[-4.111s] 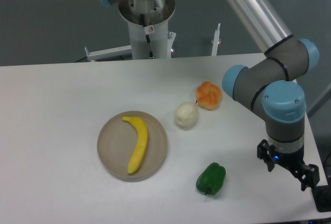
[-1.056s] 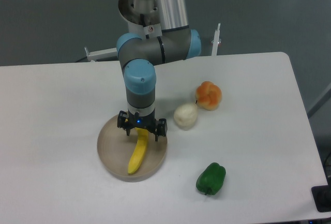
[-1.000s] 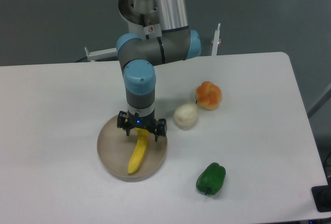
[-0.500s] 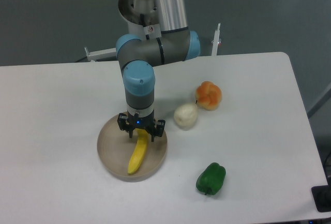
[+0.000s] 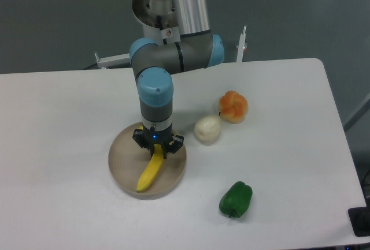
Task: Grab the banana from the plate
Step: 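Lift the held banana off the plate and carry it sideways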
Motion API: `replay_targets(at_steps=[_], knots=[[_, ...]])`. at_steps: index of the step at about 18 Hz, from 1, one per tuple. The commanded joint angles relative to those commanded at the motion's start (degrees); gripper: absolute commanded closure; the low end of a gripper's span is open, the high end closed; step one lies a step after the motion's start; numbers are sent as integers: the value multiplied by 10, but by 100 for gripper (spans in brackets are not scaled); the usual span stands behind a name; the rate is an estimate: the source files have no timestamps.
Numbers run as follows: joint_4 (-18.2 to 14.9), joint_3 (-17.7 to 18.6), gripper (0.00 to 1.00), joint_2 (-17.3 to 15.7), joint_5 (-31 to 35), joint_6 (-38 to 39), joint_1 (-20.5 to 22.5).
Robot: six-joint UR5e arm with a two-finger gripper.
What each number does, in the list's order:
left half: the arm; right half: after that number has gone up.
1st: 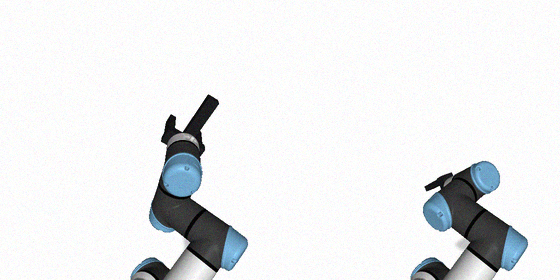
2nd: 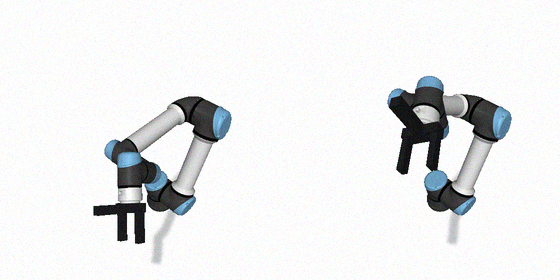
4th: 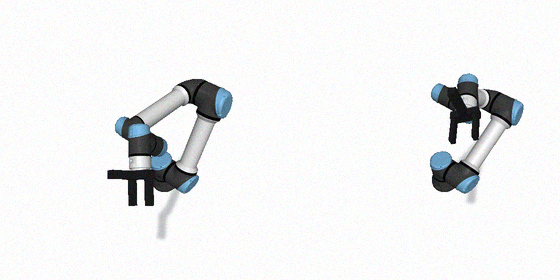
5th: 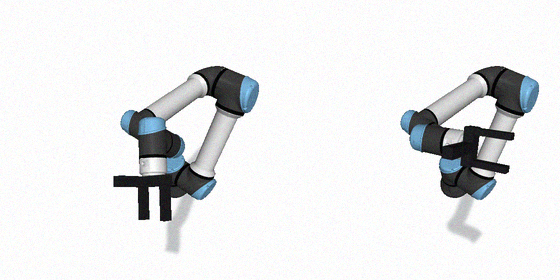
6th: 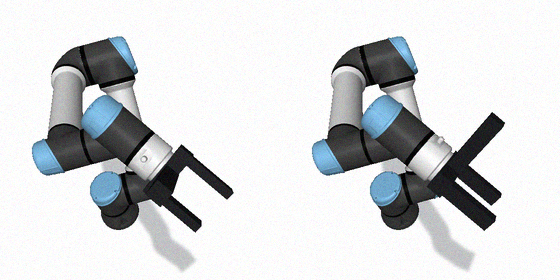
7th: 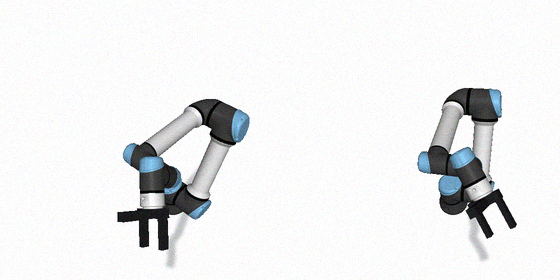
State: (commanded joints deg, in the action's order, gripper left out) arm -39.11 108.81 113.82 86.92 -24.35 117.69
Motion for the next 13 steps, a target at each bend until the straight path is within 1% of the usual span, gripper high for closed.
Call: replay_targets(at_steps=[4, 8, 9, 10, 12, 13], knots=[[-4, -19, 77, -7, 1, 2, 1], [-8, -42, 77, -25, -1, -7, 6], [-8, -49, 77, -25, 0, -8, 9], [-16, -63, 77, -25, 0, -14, 16], [-52, -90, 77, -37, 0, -56, 41], [-59, -97, 77, -38, 0, -73, 48]])
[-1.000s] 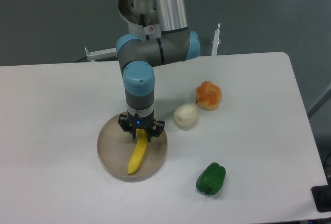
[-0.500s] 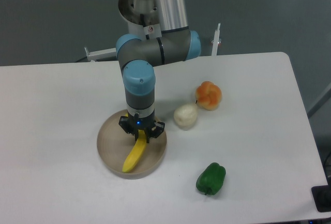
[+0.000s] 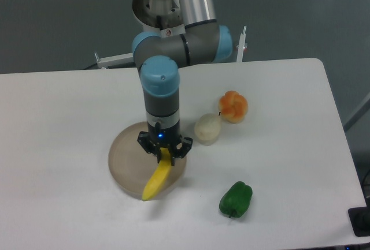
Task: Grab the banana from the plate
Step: 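Lift the held banana off the plate and carry it sideways, then carry the banana toward the green pepper, holding it raised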
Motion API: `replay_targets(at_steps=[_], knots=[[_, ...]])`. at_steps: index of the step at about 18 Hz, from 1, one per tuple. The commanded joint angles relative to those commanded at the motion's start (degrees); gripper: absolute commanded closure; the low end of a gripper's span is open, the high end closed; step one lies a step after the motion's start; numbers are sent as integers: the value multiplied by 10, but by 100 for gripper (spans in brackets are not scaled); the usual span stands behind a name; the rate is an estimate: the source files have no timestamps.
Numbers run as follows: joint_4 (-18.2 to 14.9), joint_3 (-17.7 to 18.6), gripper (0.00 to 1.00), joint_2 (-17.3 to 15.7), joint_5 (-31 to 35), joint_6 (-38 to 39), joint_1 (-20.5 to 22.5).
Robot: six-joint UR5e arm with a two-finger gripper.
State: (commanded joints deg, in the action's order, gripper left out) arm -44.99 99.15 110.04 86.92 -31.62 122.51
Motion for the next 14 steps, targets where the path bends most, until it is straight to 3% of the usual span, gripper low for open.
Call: replay_targets(at_steps=[4, 14], knots=[[-4, -2, 77, -12, 0, -109, 52], [-7, -49, 77, -7, -1, -256, 134]])
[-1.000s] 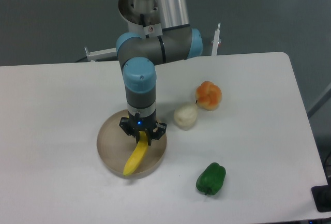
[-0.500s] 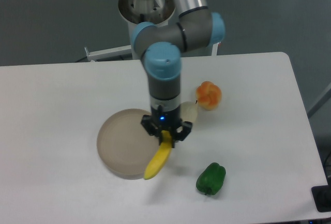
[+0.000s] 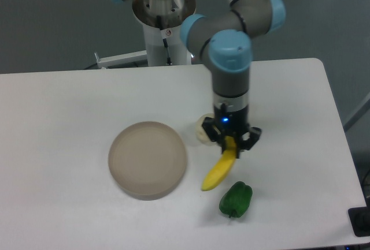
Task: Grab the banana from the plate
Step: 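Carry the banana toward the green pepper, holding it raised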
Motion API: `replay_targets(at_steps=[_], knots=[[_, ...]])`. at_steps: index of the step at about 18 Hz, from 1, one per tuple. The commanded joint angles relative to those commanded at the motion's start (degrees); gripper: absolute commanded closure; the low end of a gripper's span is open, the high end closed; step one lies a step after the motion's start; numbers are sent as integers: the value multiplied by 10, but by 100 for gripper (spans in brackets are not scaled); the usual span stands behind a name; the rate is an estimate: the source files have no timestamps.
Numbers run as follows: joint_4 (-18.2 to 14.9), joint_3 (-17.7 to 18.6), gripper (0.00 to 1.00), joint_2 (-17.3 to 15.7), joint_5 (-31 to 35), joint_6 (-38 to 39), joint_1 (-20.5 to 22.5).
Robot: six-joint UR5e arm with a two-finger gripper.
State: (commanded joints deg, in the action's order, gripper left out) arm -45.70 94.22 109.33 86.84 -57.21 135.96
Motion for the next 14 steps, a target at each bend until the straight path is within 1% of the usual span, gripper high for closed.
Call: replay_targets(at_steps=[2, 7, 14], knots=[[0, -10, 77, 3, -2, -25, 12], [-1, -25, 77, 8, -1, -57, 19], [0, -23, 77, 9, -1, -63, 19]])
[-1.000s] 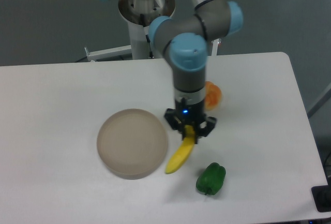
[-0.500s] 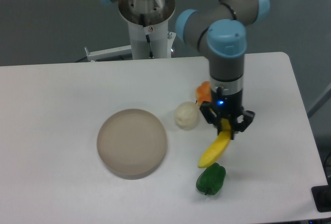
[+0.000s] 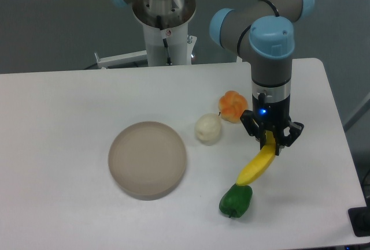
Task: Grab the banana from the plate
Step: 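Carry the banana toward the green pepper, holding it raised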
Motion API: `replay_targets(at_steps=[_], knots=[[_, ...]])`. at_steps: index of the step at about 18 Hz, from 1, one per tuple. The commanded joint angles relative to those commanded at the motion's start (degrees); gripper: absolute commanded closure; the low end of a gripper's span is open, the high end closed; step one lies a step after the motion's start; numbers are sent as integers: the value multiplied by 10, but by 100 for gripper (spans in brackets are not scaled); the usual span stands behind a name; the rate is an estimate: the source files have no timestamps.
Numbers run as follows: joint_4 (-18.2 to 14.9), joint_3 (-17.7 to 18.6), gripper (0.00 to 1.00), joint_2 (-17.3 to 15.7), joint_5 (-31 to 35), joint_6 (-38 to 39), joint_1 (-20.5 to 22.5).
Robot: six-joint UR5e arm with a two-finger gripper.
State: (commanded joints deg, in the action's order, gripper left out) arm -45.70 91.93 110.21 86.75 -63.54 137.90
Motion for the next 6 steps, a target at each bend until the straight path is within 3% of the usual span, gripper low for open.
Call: replay_targets(at_steps=[6], knots=[[1, -3, 77, 0, 0, 0, 0]])
